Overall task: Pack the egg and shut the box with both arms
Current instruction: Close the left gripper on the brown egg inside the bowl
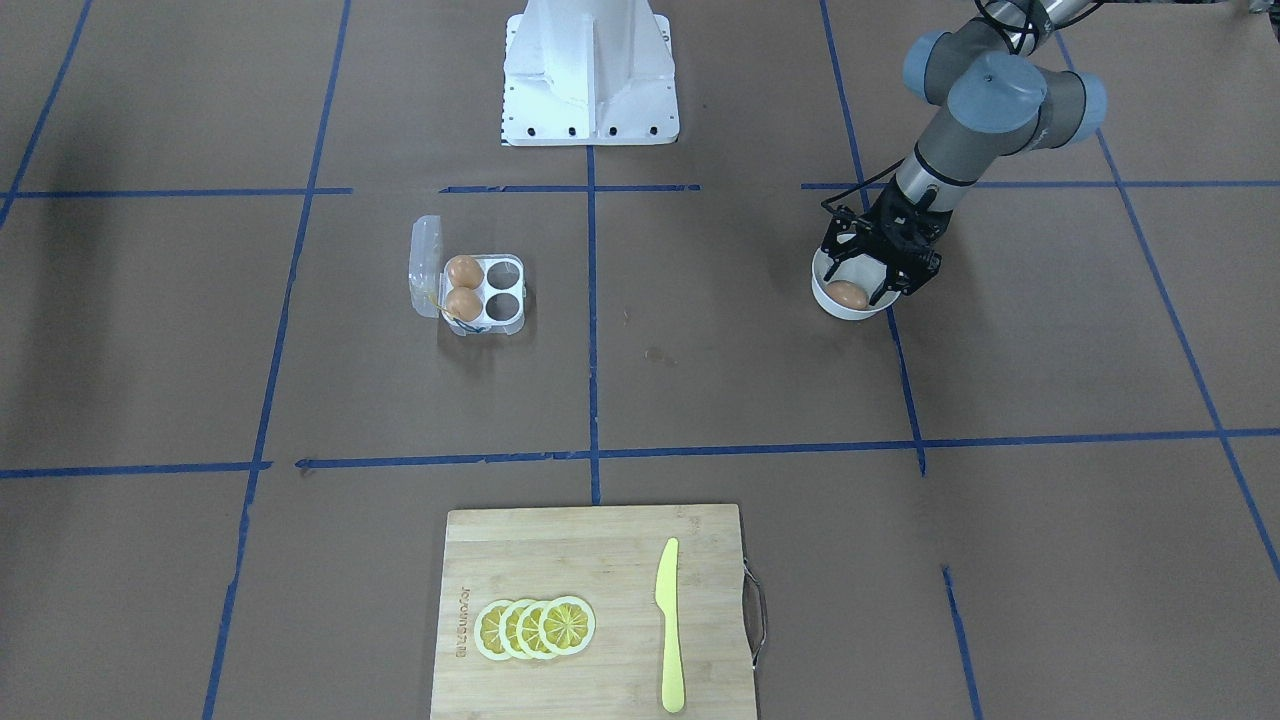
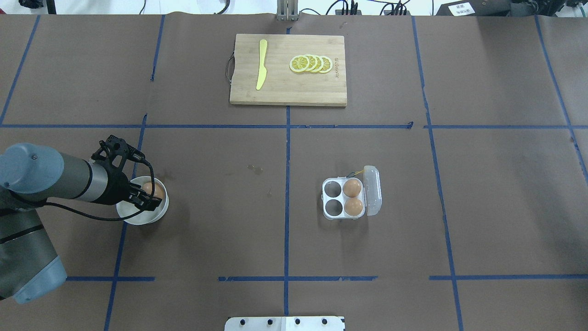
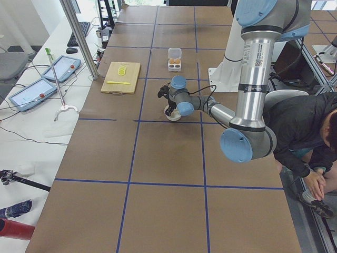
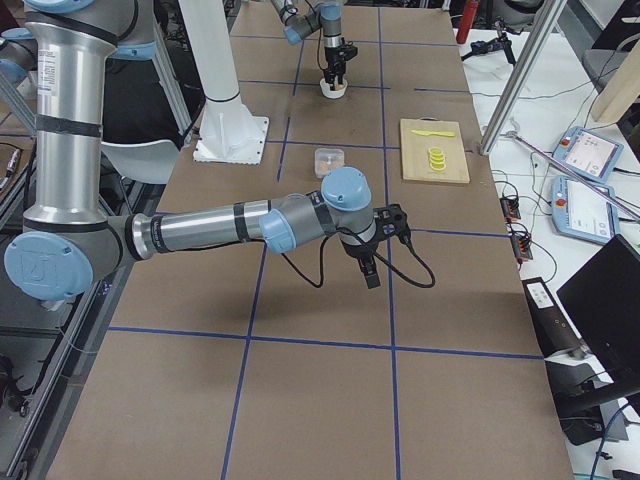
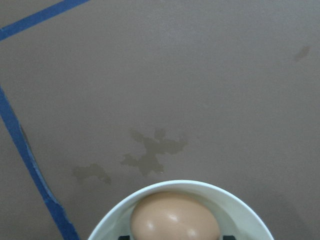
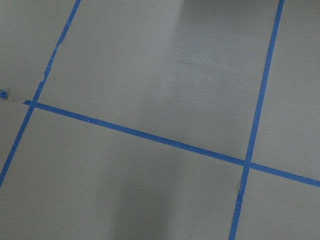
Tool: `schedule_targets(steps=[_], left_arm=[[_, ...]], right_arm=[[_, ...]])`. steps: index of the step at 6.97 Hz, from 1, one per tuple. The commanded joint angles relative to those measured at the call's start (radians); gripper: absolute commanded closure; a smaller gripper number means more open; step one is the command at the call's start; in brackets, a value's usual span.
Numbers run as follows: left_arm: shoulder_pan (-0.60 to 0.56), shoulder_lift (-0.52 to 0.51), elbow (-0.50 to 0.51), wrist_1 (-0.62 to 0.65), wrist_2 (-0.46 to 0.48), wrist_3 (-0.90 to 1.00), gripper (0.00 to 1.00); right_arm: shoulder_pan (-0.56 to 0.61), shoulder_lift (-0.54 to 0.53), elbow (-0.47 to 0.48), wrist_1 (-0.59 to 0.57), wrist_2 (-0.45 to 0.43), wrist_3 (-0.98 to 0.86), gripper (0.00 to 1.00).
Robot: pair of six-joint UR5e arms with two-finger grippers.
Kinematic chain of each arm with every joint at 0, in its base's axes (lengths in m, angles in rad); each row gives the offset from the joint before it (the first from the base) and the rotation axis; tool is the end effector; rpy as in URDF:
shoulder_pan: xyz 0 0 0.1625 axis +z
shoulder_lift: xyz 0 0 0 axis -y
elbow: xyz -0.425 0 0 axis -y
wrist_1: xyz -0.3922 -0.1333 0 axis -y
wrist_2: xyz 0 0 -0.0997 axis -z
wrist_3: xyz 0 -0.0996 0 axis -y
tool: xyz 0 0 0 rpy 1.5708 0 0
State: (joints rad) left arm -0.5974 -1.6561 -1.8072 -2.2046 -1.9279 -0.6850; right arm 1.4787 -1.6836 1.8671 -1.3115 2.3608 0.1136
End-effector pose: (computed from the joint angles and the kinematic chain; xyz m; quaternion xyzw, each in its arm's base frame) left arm 0.3928 -0.3863 0.4344 0.1893 0.4402 0.2064 0.8531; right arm 0.0202 -0.4617 0.5339 0.1631 -0.3942 -0.0748 0.9013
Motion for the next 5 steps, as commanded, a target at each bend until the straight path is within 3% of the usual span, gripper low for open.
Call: schedule_targets(steps=[1,5], left_arm=[[-0.022,-0.002,0.000,-0.001,-0.003,-0.002,0.29],[-0.041,-0.014,0.008,0.002,0.000,-0.065,0.33]], right_arm=[[0.000,0.001,0.000,0.000,0.000,0.000,0.00],[0.000,0.001,-0.002,0.000,-0.002,0.000,0.00]])
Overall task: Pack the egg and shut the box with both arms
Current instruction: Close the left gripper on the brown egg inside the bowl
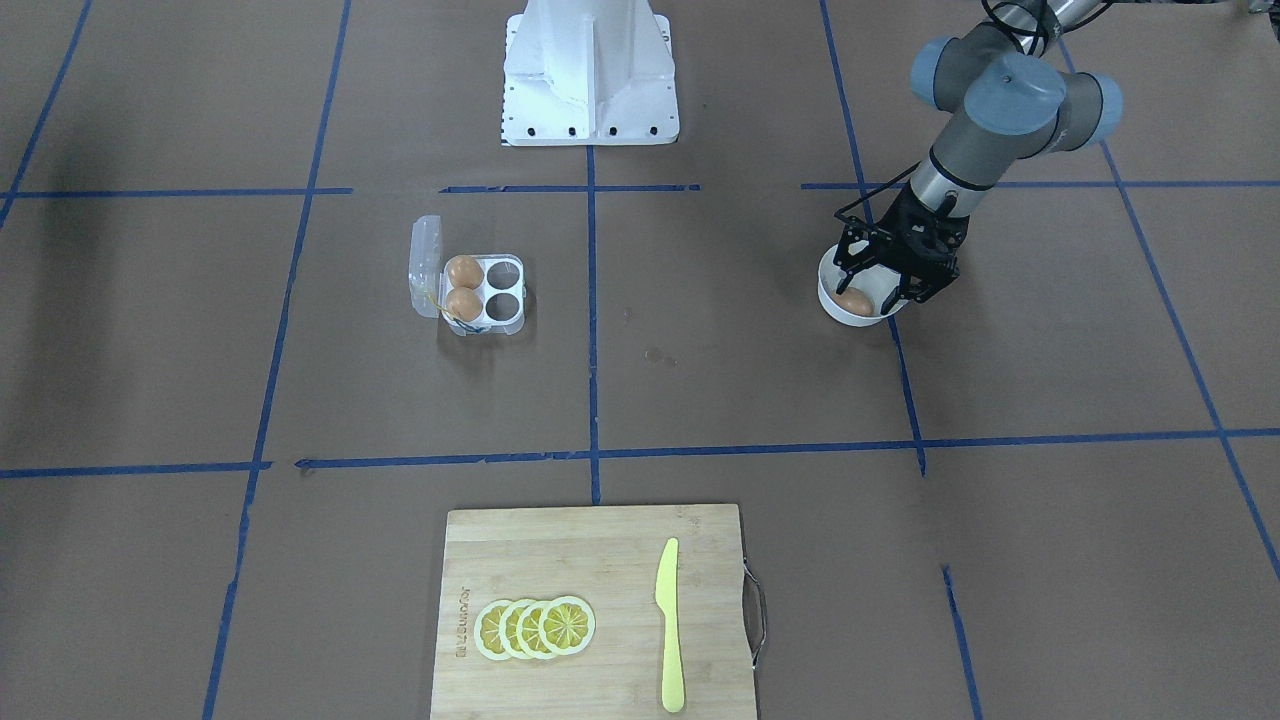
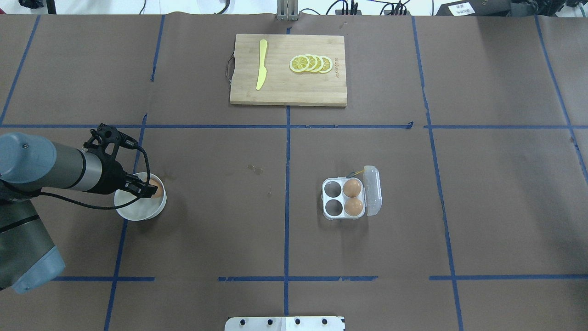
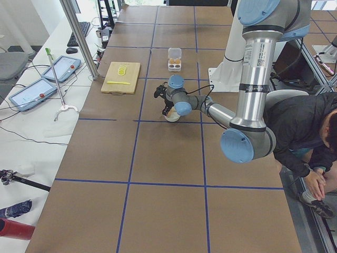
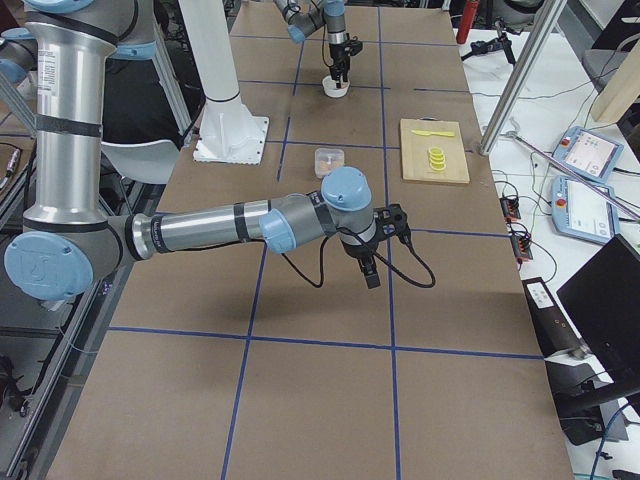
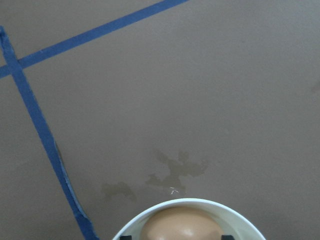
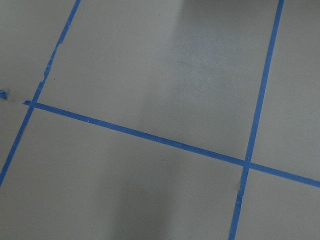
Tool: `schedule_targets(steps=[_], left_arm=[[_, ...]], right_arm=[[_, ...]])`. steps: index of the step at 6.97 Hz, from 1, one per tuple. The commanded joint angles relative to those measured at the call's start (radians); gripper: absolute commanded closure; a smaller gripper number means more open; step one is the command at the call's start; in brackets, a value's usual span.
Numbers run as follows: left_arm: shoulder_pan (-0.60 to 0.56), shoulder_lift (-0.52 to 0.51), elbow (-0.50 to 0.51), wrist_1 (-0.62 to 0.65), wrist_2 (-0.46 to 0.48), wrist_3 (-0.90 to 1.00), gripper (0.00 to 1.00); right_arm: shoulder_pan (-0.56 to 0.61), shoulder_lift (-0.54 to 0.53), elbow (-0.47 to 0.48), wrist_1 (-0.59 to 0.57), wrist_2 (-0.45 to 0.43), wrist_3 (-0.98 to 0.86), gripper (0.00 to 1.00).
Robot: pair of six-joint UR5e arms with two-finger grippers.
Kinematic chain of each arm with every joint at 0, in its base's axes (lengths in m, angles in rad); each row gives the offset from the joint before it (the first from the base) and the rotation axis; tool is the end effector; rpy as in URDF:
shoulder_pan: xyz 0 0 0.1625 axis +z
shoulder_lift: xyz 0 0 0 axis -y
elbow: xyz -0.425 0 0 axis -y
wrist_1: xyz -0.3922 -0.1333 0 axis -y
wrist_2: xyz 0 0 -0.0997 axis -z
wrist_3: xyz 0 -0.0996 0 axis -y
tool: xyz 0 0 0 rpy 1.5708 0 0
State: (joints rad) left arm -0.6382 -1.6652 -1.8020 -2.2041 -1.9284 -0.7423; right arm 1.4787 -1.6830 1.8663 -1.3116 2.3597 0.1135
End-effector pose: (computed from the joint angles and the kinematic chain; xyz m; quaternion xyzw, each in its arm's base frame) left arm 0.3793 -0.4039 0.4321 0.1866 0.4429 0.1646 0.8614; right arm 0.0202 -0.4620 0.5341 0.1631 -0.3937 -0.0747 0.9016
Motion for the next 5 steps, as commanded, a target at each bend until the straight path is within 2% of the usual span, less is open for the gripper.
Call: schedule_targets(steps=[1,3,5], left_arm=[[0.002,-0.005,0.006,0.004,0.000,-0.008,0.35],[0.003,-0.022,0.033,0.003,0.002,-0.017,0.39],[0.002,-0.024,0.033,0.003,0.002,-0.017,0.40]], right_arm=[[0.000,0.000,0.001,0.000,0.000,0.000,0.00],[0.000,0.000,-0.001,0.000,0.000,0.000,0.00],[0.000,0.000,0.002,0.000,0.000,0.000,0.00]])
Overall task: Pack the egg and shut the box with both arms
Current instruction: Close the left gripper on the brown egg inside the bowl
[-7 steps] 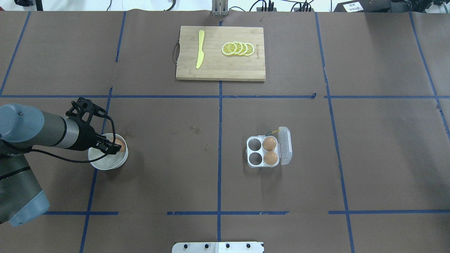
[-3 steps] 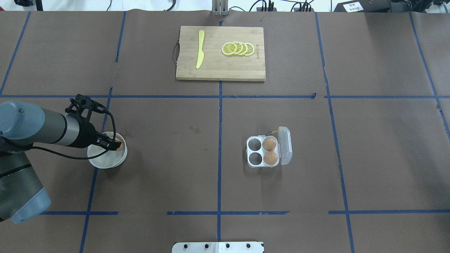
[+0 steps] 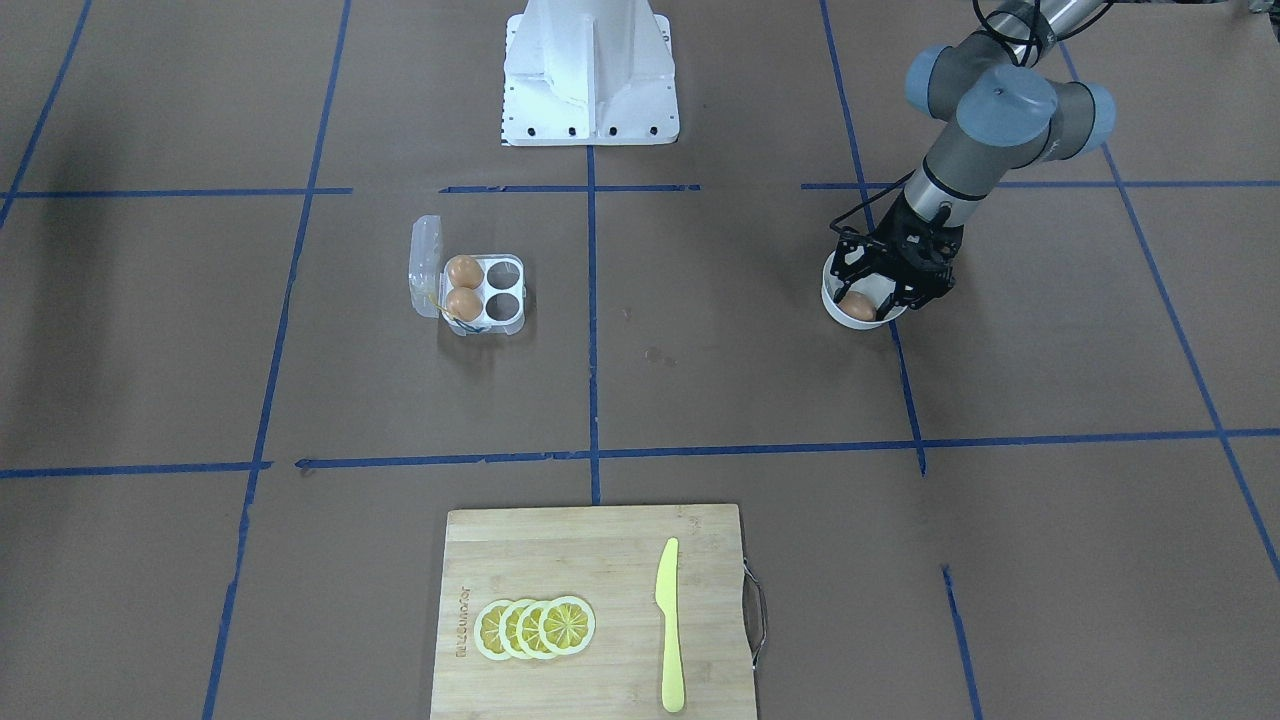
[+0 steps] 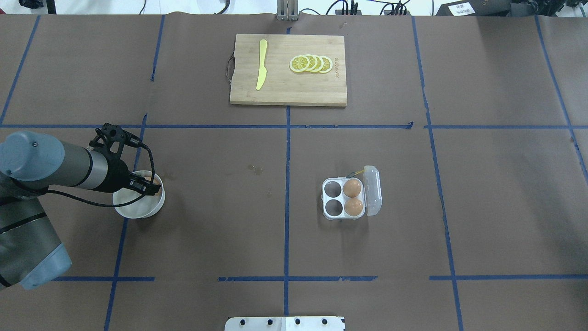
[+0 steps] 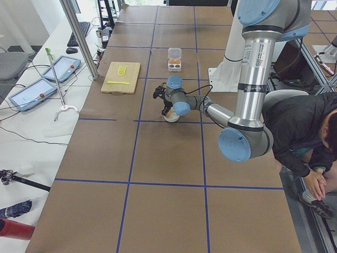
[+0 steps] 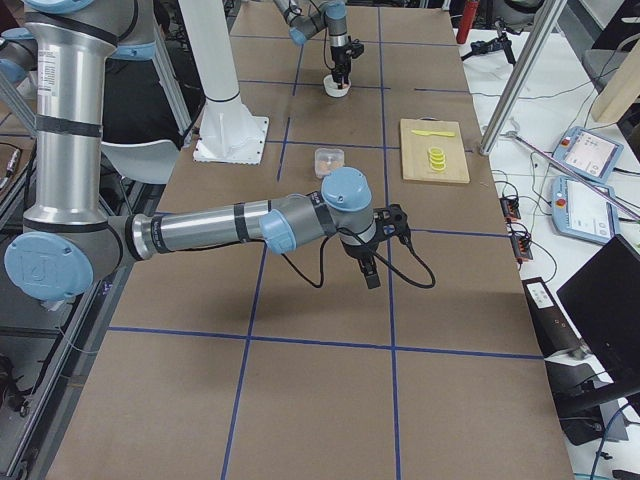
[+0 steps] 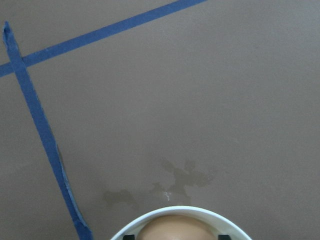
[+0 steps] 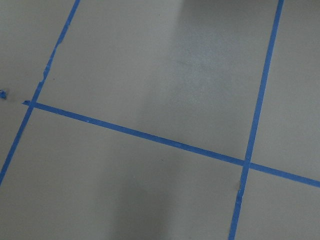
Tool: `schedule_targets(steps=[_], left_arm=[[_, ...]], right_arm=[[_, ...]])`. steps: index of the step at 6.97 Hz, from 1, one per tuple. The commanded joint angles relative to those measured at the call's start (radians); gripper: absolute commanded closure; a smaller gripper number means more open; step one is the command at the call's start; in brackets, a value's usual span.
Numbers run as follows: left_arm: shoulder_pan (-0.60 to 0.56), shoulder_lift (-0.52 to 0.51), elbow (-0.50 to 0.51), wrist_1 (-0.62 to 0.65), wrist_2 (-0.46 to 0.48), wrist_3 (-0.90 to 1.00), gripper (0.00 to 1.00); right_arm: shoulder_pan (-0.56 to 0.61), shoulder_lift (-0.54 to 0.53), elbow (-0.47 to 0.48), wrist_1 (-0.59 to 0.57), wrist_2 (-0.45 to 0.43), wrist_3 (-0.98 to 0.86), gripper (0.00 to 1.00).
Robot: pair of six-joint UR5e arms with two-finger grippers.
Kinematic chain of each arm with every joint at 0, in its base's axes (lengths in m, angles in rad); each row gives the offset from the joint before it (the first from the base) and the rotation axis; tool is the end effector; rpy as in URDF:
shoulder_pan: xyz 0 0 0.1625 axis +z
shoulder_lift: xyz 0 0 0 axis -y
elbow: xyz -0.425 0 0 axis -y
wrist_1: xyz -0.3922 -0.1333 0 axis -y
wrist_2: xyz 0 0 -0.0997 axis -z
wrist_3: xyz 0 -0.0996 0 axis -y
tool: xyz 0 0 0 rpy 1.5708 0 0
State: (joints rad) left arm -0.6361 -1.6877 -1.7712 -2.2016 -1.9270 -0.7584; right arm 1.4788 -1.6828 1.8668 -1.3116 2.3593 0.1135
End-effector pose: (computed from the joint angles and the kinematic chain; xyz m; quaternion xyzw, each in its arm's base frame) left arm 0.3888 -0.4097 0.4357 0.1796 0.4409 0.1576 0.8651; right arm 0.0203 -0.4621 0.5338 0.1634 -0.3936 -0.0747 0.9016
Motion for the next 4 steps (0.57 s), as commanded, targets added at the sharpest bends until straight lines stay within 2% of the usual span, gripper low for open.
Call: schedule_targets(steps=[1,4], left_arm=[[0.000,-0.001,0.002,0.000,0.000,-0.001,0.45],[-0.007,0.005,-0.005,-0.001,-0.004,0.011,0.68]], right_arm=[[0.000,0.000,0.002,0.000,0.000,0.000,0.00],[0.000,0.000,0.003,0.000,0.000,0.000,0.00]])
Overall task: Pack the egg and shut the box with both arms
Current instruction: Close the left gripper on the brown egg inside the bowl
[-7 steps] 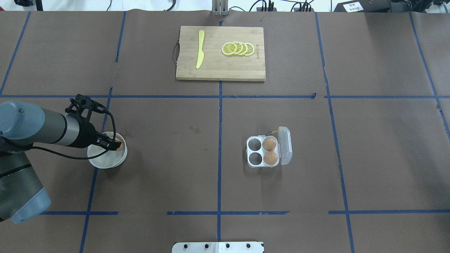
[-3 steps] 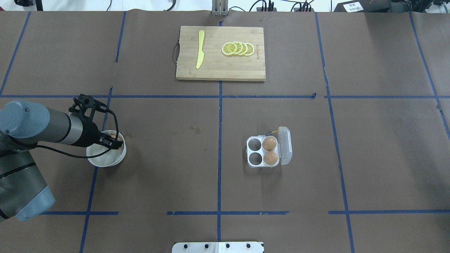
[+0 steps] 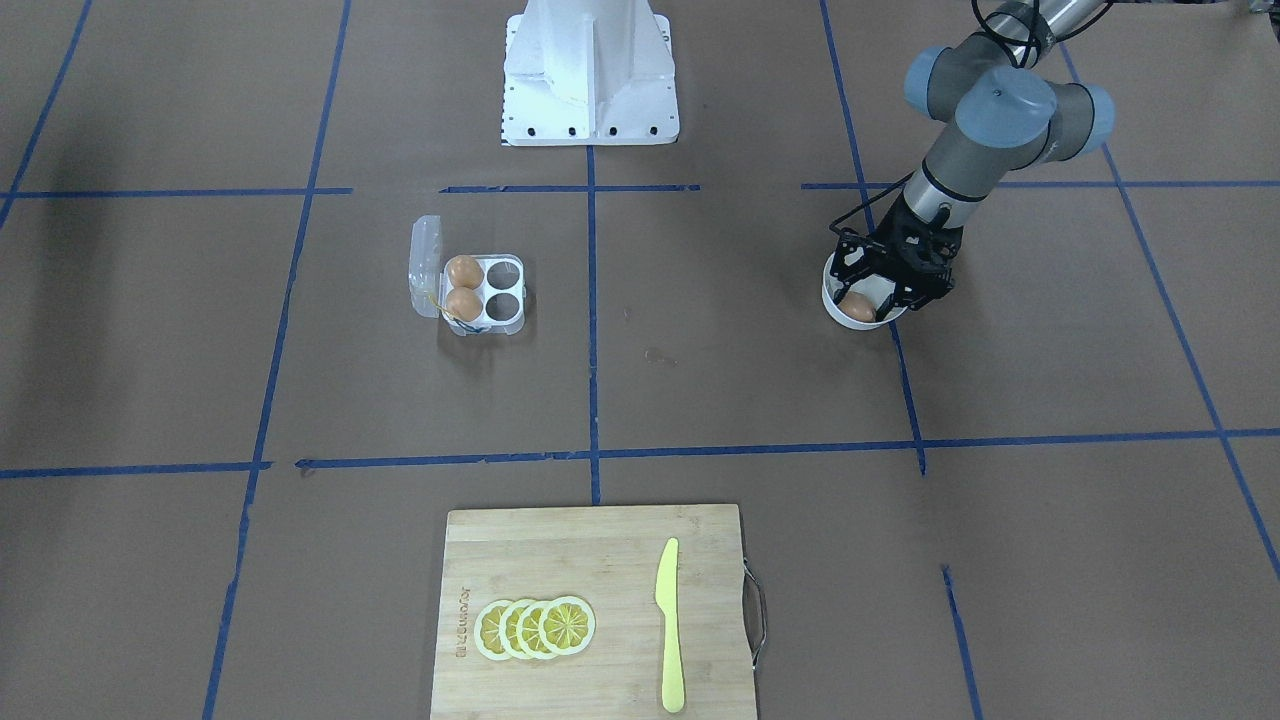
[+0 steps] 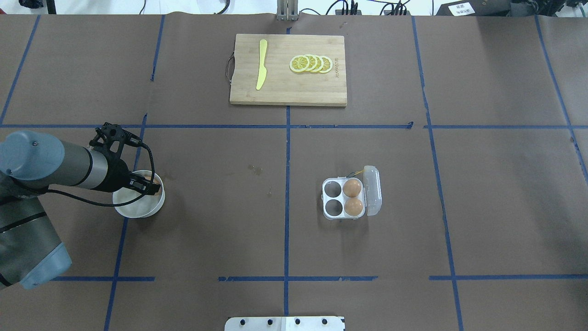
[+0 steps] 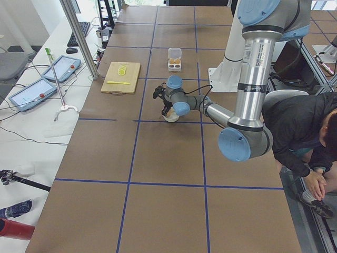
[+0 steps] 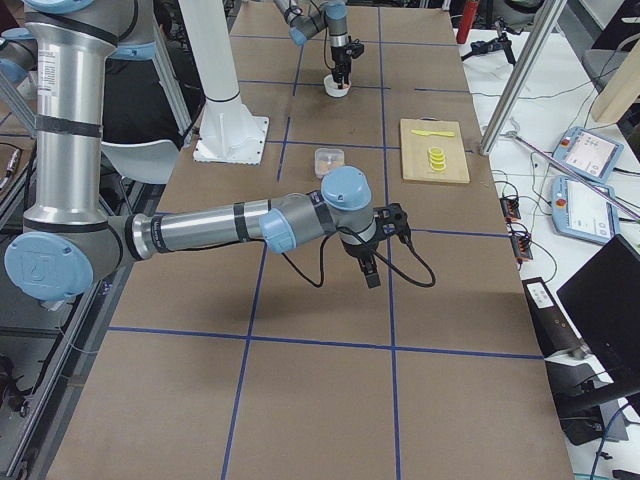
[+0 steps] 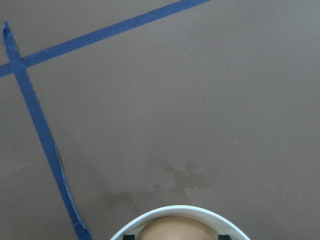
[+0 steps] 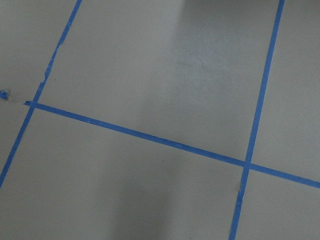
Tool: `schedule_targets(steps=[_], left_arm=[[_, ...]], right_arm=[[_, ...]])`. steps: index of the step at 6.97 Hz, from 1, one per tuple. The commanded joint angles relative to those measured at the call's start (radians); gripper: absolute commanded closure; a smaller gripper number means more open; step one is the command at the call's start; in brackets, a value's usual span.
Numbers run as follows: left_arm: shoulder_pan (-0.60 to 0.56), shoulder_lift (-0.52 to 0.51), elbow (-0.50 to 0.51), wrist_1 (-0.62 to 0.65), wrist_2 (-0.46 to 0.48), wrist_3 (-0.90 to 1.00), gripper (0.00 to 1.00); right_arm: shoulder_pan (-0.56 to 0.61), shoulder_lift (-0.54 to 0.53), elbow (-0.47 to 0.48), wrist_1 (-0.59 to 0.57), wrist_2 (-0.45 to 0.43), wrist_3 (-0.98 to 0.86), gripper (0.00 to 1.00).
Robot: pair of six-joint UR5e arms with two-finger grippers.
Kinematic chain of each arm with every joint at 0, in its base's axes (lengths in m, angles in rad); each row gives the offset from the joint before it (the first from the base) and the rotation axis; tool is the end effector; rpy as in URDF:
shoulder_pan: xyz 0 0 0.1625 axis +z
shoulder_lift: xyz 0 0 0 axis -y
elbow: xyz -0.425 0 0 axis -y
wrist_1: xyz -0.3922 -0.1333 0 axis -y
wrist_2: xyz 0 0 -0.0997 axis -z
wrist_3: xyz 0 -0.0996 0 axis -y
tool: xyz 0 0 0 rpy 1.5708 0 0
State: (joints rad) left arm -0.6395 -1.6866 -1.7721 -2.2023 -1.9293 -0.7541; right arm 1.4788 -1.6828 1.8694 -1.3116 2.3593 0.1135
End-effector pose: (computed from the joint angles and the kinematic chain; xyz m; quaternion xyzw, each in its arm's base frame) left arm 0.3872 -0.4105 0.4357 0.1807 0.4410 0.1586 0.8647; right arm 0.0203 -0.4619 0.5324 0.1646 -0.3936 -0.0752 0.9013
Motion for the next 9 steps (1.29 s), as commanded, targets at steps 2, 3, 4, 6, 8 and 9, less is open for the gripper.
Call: schedule_targets(steps=[2,3,4,6,8,9], left_arm=[[-0.005,0.015,-0.010,-0.004,-0.002,0.015,0.74],[-0.005,0.015,-0.013,-0.004,-0.002,0.015,0.77],[-0.005,0.015,-0.013,-0.004,-0.002,0.015,0.84],[-0.005,0.016,-0.013,-0.005,-0.002,0.015,0.89],[-0.002,0.013,0.002,-0.005,0.006,0.015,0.68],[0.000,0.010,0.002,-0.005,0.006,0.015,0.53]], right_arm=[[0.000,0.000,-0.001,0.000,0.000,0.000,0.00],[0.000,0.000,-0.001,0.000,0.000,0.000,0.00],[0.000,0.000,-0.001,0.000,0.000,0.000,0.00],[0.000,0.000,-0.001,0.000,0.000,0.000,0.00],[0.000,0.002,-0.002,0.000,0.000,0.000,0.00],[0.000,0.002,-0.002,0.000,0.000,0.000,0.00]])
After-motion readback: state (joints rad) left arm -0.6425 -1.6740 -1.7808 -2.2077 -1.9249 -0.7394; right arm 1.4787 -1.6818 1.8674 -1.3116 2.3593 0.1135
